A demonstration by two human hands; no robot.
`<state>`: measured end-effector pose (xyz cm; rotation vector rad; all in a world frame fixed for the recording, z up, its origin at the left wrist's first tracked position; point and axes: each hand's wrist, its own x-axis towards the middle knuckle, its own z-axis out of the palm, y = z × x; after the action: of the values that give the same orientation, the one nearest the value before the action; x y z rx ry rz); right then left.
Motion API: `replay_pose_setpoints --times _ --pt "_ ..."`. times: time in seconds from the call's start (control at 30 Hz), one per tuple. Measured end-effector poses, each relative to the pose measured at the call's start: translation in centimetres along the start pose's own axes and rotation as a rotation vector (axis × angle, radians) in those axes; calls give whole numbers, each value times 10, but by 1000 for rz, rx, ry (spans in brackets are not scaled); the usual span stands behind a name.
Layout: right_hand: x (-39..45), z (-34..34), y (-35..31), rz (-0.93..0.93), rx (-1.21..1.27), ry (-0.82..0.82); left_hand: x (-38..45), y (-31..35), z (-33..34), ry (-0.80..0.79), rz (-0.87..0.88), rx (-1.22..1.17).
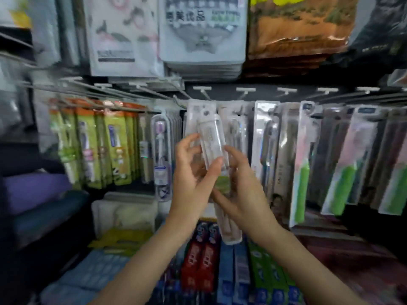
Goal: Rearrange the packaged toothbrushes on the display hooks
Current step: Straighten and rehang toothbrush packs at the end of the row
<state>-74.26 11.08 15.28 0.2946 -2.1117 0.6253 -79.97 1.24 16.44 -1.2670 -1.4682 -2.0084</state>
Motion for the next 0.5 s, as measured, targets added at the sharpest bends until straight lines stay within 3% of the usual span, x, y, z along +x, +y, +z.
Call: replay_pose_setpoints --times 0.23,0.5 --pt "25 35 -9 -1 -56 49 33 -11 -65 37 -11 93" --pt "26 25 -7 99 -149 160 63 -34 -66 -37 41 152"
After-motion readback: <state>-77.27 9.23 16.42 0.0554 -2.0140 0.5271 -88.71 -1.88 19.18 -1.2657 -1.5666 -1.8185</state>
